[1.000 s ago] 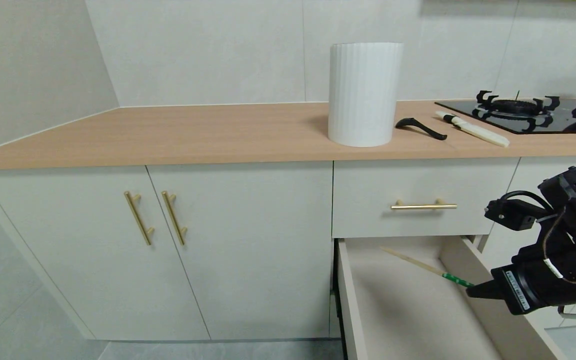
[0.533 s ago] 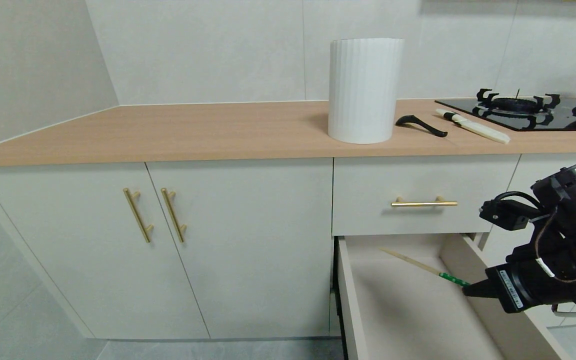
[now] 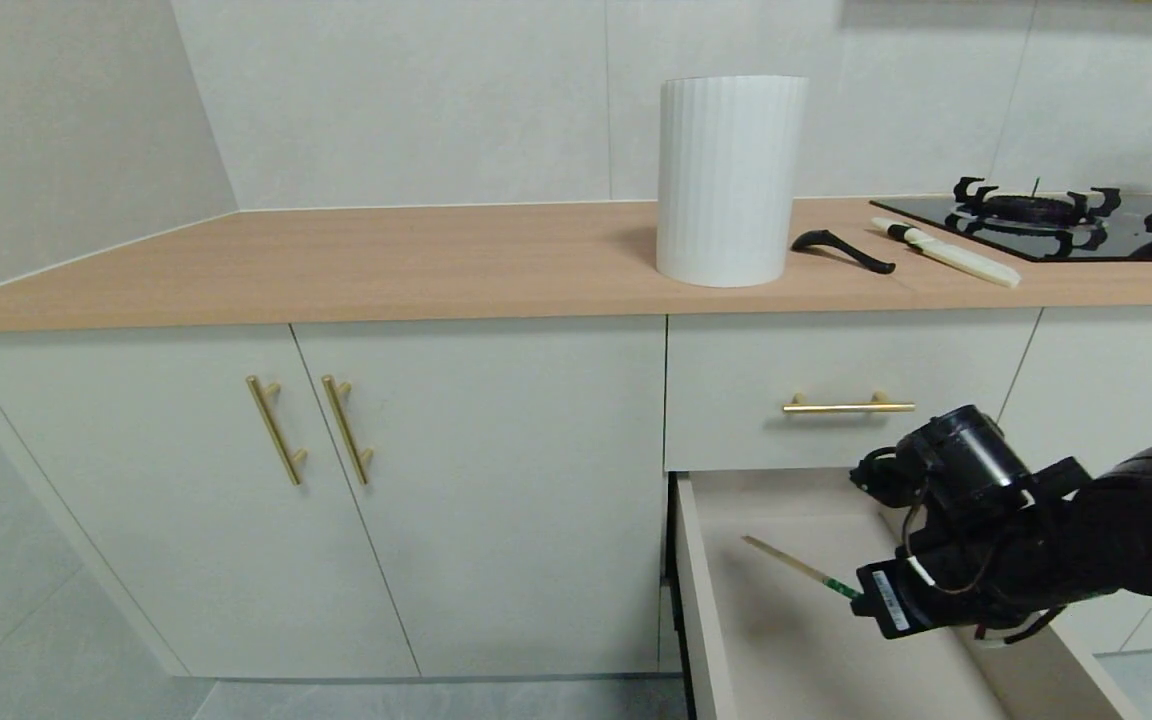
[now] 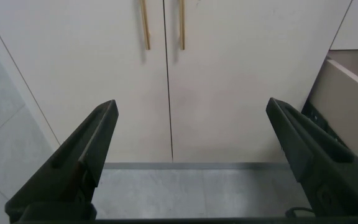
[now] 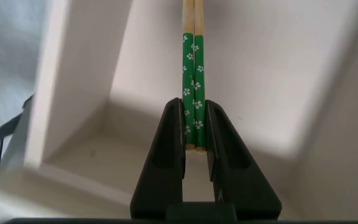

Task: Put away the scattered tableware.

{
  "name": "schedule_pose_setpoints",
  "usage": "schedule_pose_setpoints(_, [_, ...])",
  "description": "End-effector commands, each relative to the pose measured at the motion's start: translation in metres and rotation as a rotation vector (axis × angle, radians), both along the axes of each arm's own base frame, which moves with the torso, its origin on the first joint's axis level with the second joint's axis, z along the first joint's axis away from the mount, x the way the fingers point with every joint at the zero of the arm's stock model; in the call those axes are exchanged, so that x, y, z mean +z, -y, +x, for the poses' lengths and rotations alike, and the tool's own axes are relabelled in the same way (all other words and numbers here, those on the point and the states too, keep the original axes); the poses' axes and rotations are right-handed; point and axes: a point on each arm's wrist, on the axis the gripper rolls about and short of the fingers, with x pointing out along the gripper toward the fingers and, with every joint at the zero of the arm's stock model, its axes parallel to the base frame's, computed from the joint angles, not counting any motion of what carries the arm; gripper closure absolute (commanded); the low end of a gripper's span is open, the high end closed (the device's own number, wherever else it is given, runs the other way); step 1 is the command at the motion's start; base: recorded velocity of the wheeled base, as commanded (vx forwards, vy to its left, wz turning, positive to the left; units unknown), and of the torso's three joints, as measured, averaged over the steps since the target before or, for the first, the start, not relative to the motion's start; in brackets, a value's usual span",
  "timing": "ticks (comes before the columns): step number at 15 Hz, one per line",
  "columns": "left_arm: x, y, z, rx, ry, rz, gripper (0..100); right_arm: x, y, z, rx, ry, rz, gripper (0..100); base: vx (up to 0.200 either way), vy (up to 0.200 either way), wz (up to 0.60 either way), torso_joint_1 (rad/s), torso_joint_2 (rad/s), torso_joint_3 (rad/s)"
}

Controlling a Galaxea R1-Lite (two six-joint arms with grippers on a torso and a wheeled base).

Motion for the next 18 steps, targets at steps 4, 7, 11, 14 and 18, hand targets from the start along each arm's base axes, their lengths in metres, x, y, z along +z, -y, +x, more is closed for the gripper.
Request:
schedule_pose_setpoints(4, [0.000,0.000,0.000,0.001,-0.001,0.000,0,-0.073,-0.024,0.023,-0.056,-0.143,-0.027,100,0.000,0.000,0.00,0.000,0.00,0.000])
schedule_pose_setpoints(7, [0.000,0.000,0.000,0.001,-0.001,0.000,0,-0.096,-0.032,0.022,-0.049,-0.192,-0.048,100,0.000,0.000,0.00,0.000,0.00,0.000])
schedule_pose_setpoints(11, [0.000,0.000,0.000,0.001,-0.001,0.000,0,-0.123,-0.047,0.020,-0.081,-0.207,-0.074,100,0.000,0.000,0.00,0.000,0.00,0.000])
schedule_pose_setpoints(14, [0.000,0.000,0.000,0.001,-0.001,0.000,0,-0.130,-0.050,0.021,-0.116,-0.181,-0.115,100,0.000,0.000,0.00,0.000,0.00,0.000])
schedule_pose_setpoints(18, [0.000,0.000,0.000,0.001,0.001,0.000,0,-0.131,-0.051,0.023,-0.119,-0.175,-0.118,100,0.000,0.000,0.00,0.000,0.00,0.000])
